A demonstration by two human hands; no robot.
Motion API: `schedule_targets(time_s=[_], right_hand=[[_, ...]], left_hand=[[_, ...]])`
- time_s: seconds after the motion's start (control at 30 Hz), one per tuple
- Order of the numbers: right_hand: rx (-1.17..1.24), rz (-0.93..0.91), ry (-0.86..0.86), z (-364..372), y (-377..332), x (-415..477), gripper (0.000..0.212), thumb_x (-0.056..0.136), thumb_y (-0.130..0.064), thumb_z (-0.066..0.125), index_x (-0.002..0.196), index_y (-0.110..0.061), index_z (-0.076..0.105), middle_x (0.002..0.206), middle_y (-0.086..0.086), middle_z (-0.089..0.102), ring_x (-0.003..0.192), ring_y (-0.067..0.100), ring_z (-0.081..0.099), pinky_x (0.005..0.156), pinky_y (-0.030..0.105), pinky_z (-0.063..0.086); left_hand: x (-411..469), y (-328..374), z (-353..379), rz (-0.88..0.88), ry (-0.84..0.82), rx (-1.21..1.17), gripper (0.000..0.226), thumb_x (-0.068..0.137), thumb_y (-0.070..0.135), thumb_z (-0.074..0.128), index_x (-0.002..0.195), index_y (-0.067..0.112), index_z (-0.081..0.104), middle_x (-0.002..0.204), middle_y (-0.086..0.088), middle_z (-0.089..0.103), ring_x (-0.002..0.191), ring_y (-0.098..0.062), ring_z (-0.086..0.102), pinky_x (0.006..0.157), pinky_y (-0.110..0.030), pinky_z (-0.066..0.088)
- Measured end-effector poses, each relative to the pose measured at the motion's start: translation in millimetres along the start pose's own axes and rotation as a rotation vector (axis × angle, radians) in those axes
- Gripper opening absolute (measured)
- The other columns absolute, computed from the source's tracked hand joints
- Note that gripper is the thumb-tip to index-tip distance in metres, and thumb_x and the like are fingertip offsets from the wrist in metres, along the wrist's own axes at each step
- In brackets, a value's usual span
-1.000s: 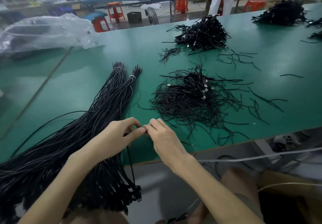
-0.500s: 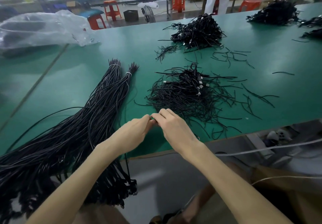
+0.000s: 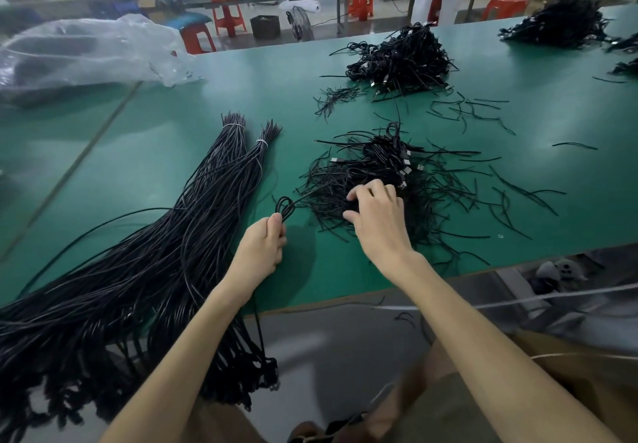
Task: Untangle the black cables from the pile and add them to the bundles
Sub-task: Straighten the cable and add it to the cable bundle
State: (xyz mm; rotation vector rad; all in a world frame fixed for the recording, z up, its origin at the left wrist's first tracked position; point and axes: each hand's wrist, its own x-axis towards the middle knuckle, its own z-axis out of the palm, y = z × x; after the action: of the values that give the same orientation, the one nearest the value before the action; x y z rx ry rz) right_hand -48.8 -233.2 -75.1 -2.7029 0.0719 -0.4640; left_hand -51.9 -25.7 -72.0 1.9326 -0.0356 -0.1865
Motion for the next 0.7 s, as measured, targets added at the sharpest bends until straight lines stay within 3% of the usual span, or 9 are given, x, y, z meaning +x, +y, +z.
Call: schedule_targets(time_s=[0.13, 0.37, 0.47, 0.7], right_hand=[[0.100, 0.038, 0.061, 15, -1, -3, 0.024, 0.094, -0.027, 0.073, 0.114, -0.016, 0.064, 0.119, 0.005, 0.048, 0.113, 0.024, 0.041, 0.096, 0.035, 0.033], [0.204, 0.111, 0.084, 16, 8, 1, 0.012, 0.094, -0.026, 0.073, 0.101, -0.018, 0.069, 0.110, 0.000, 0.056, 0.111, 0.021, 0.043, 0.089, 0.030, 0.025], [0.225, 0.117, 0.097, 16, 10, 0, 0.006, 0.095, -0.025, 0.072, 0.096, -0.019, 0.071, 0.106, -0.001, 0.059, 0.110, 0.021, 0.043, 0.092, 0.032, 0.028], [0.268, 0.160, 0.103, 17, 10, 1, 0.013, 0.096, -0.023, 0.071, 0.108, -0.021, 0.067, 0.098, -0.004, 0.061, 0.105, 0.021, 0.045, 0.092, 0.037, 0.034]], left_hand=[[2, 1, -1, -0.016, -0.024, -0.028, 0.035, 0.113, 0.032, 0.032, 0.085, 0.014, 0.044, 0.058, 0.011, 0.035, 0.046, -0.008, 0.025, 0.040, -0.022, 0.020], [0, 1, -2, -0.012, -0.043, -0.044, 0.036, 0.113, 0.033, 0.033, 0.086, 0.014, 0.046, 0.058, 0.011, 0.036, 0.045, -0.007, 0.025, 0.039, -0.020, 0.021], [-2, 0, -2, 0.000, -0.052, -0.037, 0.036, 0.113, 0.034, 0.033, 0.087, 0.013, 0.046, 0.059, 0.010, 0.035, 0.046, -0.008, 0.025, 0.040, -0.022, 0.020], [-3, -3, -3, 0.010, -0.055, -0.025, 0.037, 0.113, 0.035, 0.032, 0.088, 0.012, 0.047, 0.059, 0.012, 0.037, 0.046, -0.007, 0.026, 0.039, -0.021, 0.021]])
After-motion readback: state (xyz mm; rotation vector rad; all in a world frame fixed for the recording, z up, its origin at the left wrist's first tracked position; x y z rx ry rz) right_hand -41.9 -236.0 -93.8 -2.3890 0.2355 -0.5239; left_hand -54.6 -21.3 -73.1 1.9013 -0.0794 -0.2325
